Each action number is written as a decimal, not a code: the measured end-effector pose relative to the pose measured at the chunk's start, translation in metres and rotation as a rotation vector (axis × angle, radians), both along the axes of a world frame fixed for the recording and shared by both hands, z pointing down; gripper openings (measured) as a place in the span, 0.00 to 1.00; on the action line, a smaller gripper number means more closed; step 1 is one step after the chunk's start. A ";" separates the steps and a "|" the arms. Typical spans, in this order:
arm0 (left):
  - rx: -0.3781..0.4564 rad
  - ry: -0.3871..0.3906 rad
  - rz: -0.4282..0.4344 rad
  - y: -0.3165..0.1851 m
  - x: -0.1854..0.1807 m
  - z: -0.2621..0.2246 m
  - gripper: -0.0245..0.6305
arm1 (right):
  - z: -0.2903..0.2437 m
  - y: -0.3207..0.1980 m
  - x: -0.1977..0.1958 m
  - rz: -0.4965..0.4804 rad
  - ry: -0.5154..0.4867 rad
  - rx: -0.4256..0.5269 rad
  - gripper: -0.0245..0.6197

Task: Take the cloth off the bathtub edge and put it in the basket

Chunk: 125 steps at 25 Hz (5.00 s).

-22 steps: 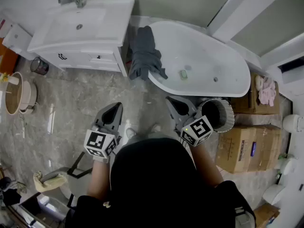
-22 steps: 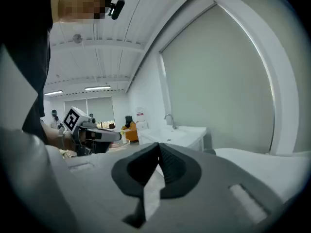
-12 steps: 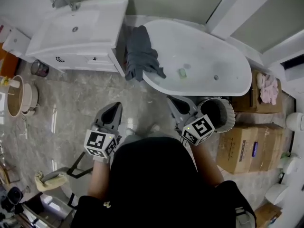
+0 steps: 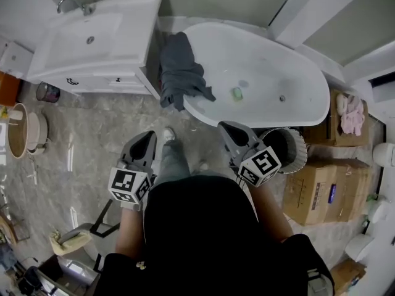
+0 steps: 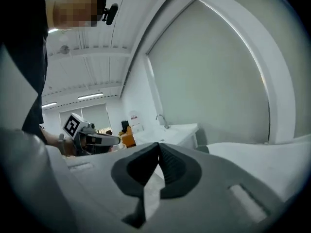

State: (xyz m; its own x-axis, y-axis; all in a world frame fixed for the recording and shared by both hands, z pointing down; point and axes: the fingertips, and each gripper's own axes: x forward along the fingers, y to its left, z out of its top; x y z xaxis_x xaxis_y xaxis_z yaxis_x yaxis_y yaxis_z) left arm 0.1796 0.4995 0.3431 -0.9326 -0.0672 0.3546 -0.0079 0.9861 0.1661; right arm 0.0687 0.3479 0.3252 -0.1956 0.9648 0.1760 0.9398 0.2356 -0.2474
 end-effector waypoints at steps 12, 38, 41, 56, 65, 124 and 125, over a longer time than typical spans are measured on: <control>0.075 0.086 0.141 0.123 -0.104 0.044 0.06 | 0.027 0.134 -0.092 0.093 0.042 0.062 0.03; 0.178 0.310 0.211 0.193 -0.224 0.155 0.06 | 0.049 0.187 -0.178 0.207 0.143 0.142 0.03; 0.210 0.376 0.205 0.186 -0.234 0.180 0.16 | 0.055 0.173 -0.178 0.234 0.157 0.158 0.03; 0.270 0.575 0.126 0.163 -0.291 0.324 0.56 | 0.109 0.080 -0.170 0.420 0.247 0.256 0.03; 0.259 0.648 0.108 0.155 -0.309 0.380 0.59 | 0.124 0.042 -0.166 0.482 0.280 0.283 0.03; -0.002 0.183 0.695 0.001 -0.326 0.049 0.15 | 0.026 -0.079 -0.063 1.084 0.150 -0.002 0.03; -0.003 0.179 0.723 -0.011 -0.325 0.046 0.15 | 0.025 -0.085 -0.056 1.105 0.148 -0.001 0.03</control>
State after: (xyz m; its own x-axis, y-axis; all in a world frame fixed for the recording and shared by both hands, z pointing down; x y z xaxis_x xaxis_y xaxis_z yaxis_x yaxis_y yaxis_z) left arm -0.1457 0.4885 0.3886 -0.5840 -0.6406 0.4985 -0.6279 0.7457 0.2228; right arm 0.0127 0.2625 0.3503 -0.9238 0.2737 0.2677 0.1751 0.9238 -0.3405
